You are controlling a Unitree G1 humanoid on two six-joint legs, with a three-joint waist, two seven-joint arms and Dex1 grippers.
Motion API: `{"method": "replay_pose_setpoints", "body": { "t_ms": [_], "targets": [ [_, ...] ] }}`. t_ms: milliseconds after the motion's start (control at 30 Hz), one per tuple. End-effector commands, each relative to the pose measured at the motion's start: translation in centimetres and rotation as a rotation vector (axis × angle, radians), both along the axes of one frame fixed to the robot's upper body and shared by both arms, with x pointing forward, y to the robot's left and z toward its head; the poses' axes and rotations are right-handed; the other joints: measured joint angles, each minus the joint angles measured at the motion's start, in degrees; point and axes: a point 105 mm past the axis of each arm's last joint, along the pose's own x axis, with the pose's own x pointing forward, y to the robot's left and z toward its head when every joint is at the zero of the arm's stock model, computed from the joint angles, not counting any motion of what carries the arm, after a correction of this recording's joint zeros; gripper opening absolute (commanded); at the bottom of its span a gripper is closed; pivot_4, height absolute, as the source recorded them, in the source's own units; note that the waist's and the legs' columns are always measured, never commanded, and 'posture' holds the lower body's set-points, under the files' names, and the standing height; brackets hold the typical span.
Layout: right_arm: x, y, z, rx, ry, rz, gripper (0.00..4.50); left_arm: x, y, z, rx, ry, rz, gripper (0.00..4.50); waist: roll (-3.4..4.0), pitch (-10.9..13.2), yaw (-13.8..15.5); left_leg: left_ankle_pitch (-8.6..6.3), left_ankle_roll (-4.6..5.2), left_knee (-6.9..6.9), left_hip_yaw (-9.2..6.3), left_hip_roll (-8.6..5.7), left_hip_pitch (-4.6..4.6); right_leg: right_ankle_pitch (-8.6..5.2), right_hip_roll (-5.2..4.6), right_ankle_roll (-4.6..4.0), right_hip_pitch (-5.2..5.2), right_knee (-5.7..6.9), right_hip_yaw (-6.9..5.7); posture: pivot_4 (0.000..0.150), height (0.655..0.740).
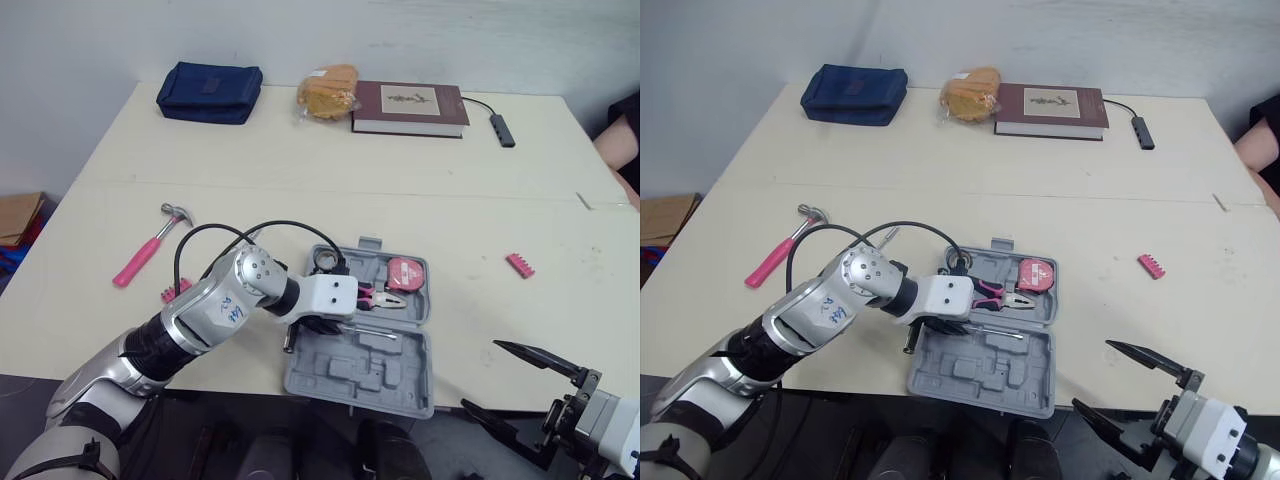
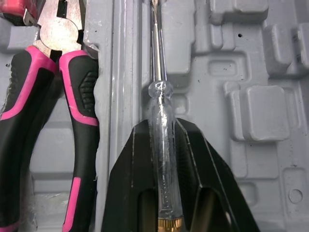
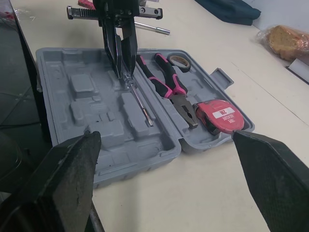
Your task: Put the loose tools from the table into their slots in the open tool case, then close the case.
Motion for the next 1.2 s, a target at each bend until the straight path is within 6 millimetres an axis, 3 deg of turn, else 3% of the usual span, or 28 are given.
{"method": "replay_pose_setpoints", "body": {
  "t_ms": [33, 233, 333, 433, 500, 733, 1200],
  "targets": [
    [0.0, 0.6, 0.6, 0.007, -0.019, 0.019, 4.50, -0.1, -0.1, 1.0, -0.021, -0.042, -0.030, 1.76, 0.00, 0.00, -0.03, 0.00, 0.00, 0.00, 0.00, 0.00, 0.00, 0.00, -0.01, 0.00, 0.00, 0.00, 0.00, 0.150, 0.7400],
    [0.3, 0.7, 1.1, 0.002, -0.019, 0.031, 4.50, -1.0, 0.8, 2.8, -0.056, -0.027, -0.085, 1.76, 0.00, 0.00, -0.23, 0.00, -0.01, 0.00, -0.03, 0.01, -0.01, -0.01, -0.01, -0.02, -0.01, -0.01, -0.02, 0.150, 0.7400],
    [0.3, 0.8, 1.2, 0.002, -0.015, 0.030, 4.50, -0.8, 0.5, 3.6, -0.163, -0.058, -0.107, 1.76, 0.01, -0.01, -0.22, 0.00, 0.00, 0.00, -0.02, 0.01, -0.01, -0.01, -0.01, -0.02, -0.01, 0.00, -0.02, 0.150, 0.7400],
    [0.3, 0.8, 1.2, 0.004, -0.010, 0.025, 4.50, -0.6, -0.2, 4.4, -0.326, -0.077, -0.134, 0.87, 0.00, 0.00, -0.06, 0.00, 0.00, 0.01, -0.02, 0.01, 0.00, -0.01, -0.03, -0.01, 0.00, -0.01, -0.02, 0.150, 0.7400],
    [0.3, 0.8, 1.2, 0.006, -0.008, 0.021, 4.50, -0.2, -0.2, 3.8, -0.363, -0.061, -0.115, 0.08, 0.00, 0.00, -0.07, 0.00, 0.00, 0.03, -0.04, 0.01, -0.02, -0.01, -0.03, -0.01, 0.00, 0.00, -0.04, 0.150, 0.7400],
    [0.4, 0.8, 1.5, 0.001, -0.010, 0.003, 4.50, 0.3, -0.5, -0.1, -0.379, -0.020, -0.112, 0.08, 0.01, -0.01, -0.14, 0.00, 0.00, 0.03, 0.02, 0.00, 0.03, 0.00, 0.01, 0.00, 0.01, 0.04, -0.03, 0.150, 0.7400],
    [0.5, 1.0, 1.7, 0.001, -0.010, -0.012, 4.50, 1.5, 0.2, -2.8, -0.292, -0.007, -0.013, 0.08, 0.02, -0.02, -0.15, 0.00, 0.00, 0.03, 0.03, 0.00, 0.06, 0.00, -0.01, 0.00, 0.01, 0.06, -0.01, 0.150, 0.7400]
  ]
}}
